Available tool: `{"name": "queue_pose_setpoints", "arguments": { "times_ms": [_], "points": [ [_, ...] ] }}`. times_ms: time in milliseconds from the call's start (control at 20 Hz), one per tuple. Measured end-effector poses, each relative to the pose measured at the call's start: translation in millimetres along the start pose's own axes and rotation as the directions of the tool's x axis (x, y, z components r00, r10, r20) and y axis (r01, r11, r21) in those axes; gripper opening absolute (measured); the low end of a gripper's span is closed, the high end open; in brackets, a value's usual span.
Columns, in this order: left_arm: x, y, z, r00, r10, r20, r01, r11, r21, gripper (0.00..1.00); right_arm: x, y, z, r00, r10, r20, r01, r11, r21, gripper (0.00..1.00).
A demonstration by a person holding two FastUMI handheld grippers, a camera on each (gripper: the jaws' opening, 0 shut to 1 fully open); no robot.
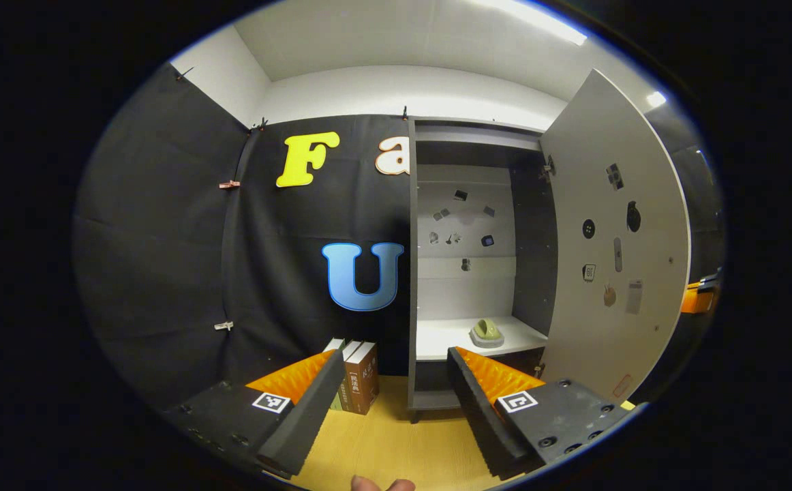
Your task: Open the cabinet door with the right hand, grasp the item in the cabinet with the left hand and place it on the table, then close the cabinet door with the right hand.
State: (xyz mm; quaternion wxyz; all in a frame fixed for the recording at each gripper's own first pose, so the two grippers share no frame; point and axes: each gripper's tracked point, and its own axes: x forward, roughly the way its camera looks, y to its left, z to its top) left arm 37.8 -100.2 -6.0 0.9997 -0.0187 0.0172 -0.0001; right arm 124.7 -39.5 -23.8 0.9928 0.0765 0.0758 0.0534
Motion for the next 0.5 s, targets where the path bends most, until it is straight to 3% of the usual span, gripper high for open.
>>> {"name": "queue_pose_setpoints", "arguments": {
  "times_ms": [400,500],
  "points": [
    [9,-13,-2,1.000,-0.011,-0.007,0.011,1.000,0.007,0.95,3,-41,-1,0.999,-0.051,-0.012,0.052,0.997,0.055,0.14],
    [12,-18,0,1.000,-0.013,-0.005,0.013,1.000,0.008,0.95,4,-40,-1,0.999,-0.034,-0.012,0.035,0.997,0.065,0.14]
  ]
}}
